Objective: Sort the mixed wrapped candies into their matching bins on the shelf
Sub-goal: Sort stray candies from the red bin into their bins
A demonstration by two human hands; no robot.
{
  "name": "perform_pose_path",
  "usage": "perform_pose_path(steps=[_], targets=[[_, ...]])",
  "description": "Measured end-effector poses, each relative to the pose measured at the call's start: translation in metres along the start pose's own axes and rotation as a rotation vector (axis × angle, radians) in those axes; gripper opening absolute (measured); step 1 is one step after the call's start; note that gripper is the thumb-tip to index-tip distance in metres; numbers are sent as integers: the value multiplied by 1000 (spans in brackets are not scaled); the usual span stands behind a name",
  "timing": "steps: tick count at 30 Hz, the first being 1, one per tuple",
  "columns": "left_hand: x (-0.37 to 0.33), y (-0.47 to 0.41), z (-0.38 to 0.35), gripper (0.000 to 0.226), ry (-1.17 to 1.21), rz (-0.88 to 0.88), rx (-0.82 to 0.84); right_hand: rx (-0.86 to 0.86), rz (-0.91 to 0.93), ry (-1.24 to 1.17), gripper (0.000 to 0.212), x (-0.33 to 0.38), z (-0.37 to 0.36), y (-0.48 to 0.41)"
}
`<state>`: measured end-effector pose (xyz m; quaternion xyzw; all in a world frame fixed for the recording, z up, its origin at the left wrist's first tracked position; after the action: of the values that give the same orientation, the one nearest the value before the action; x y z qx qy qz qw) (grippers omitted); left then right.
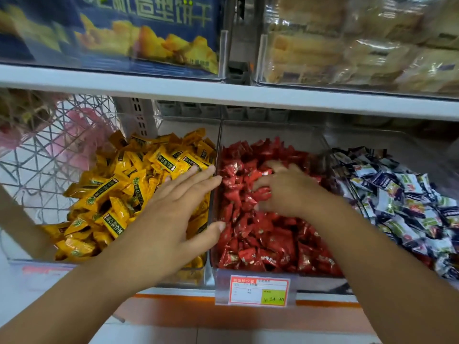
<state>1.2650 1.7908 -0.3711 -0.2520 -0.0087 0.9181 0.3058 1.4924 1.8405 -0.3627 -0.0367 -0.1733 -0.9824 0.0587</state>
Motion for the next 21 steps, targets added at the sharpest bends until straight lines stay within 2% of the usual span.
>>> perform_pose_path(steps=[4, 8, 10, 13, 15, 19, 21], targets=[[0, 1, 0, 68, 5, 6, 11, 52, 58, -184, 51, -10, 36, 27], [-1, 1, 0, 68, 12, 12, 14, 166, 9, -138, 58, -12, 53, 61], [-2, 1, 0, 67, 11, 12, 15, 241, -54, -74, 72, -12, 46, 67], [-2, 1, 0, 66, 17, 16, 17, 377, -106, -33, 111, -4, 18, 60], [-2, 2, -1, 67, 17, 18, 13, 432, -97, -34, 124, 6, -5, 49], [-4, 1, -2, 71, 6, 29, 15, 327, -54, -78, 121, 12, -33, 36], [-5, 0, -3, 70, 10, 30, 5, 226, -36, -208, 113, 6, -35, 34]])
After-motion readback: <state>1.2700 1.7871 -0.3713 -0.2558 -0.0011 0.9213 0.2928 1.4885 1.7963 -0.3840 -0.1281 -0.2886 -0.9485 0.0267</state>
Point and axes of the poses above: each hand's wrist, its own y-axis away from the middle knuckle, its own z-axis out of the back of the hand, x = y × z, the point moved 1 cm from there along -y, towards the middle knuckle, and after that the axes turned 6 degrees about x, right-handed, at the moved point
